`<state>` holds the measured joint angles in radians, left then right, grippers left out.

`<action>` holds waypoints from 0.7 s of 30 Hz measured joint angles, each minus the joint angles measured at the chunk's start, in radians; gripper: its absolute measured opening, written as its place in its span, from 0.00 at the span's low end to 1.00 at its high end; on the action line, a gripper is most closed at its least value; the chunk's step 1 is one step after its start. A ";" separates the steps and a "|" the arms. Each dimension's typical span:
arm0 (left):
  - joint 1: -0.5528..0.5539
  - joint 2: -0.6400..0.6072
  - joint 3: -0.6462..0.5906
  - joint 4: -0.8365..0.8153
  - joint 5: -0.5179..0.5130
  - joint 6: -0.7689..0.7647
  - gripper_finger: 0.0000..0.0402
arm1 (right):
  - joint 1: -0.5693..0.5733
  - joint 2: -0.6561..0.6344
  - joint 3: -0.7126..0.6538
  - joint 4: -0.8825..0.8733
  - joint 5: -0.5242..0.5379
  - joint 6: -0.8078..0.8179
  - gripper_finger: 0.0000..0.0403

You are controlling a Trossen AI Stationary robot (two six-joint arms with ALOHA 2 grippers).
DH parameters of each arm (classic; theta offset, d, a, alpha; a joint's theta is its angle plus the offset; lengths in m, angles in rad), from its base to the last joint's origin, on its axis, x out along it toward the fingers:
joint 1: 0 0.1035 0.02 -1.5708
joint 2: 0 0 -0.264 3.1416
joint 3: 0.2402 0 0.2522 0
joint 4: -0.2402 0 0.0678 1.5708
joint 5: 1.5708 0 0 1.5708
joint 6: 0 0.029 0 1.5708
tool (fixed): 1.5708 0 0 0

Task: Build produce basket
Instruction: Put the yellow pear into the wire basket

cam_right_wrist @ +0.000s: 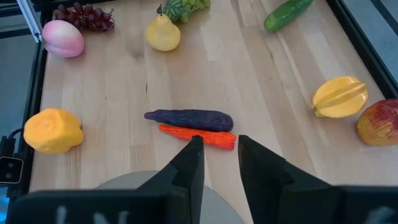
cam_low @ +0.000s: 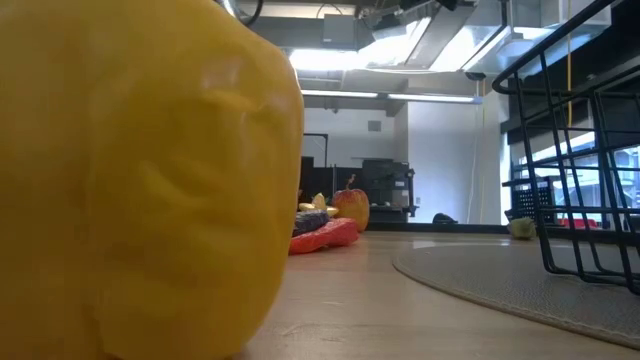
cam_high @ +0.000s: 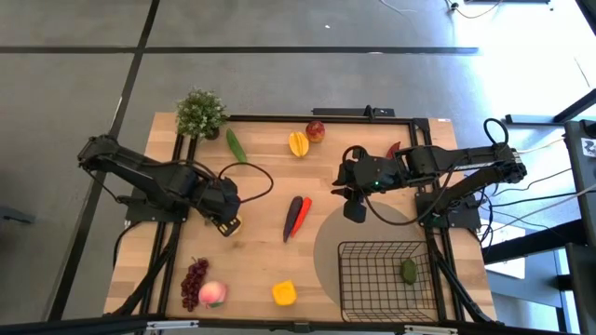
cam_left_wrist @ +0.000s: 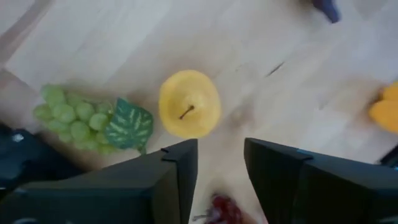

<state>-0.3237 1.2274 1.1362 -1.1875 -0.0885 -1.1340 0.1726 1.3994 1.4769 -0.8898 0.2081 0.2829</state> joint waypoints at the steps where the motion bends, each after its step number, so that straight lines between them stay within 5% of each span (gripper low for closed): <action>1: 0.003 0.000 -0.006 -0.002 -0.001 -0.003 0.30 | 0.000 0.000 0.000 0.000 0.000 0.001 0.22; 21: 0.005 -0.001 -0.199 0.172 -0.007 -0.044 0.31 | 0.000 0.000 0.000 0.003 0.000 0.001 0.22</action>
<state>-0.3191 1.2266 0.9370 -1.0159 -0.0956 -1.1778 0.1726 1.3994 1.4769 -0.8867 0.2083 0.2838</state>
